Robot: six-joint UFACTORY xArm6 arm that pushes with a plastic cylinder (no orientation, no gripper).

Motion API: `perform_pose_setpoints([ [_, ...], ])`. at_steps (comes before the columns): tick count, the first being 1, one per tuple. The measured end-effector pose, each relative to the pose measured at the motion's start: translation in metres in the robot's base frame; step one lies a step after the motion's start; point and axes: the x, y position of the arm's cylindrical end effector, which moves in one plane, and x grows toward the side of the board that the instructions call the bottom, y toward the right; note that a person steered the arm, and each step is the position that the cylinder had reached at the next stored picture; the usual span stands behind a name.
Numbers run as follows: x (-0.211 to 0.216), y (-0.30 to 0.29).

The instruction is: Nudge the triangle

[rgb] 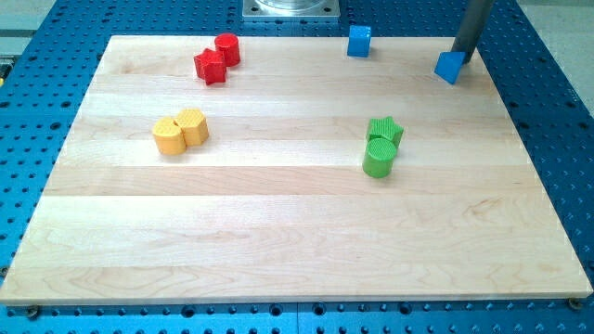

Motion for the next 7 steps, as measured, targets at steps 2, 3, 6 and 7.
perform_pose_setpoints([
  [2,0.0,0.018],
  [3,0.0,0.026],
  [6,0.0,0.056],
  [7,0.0,0.068],
])
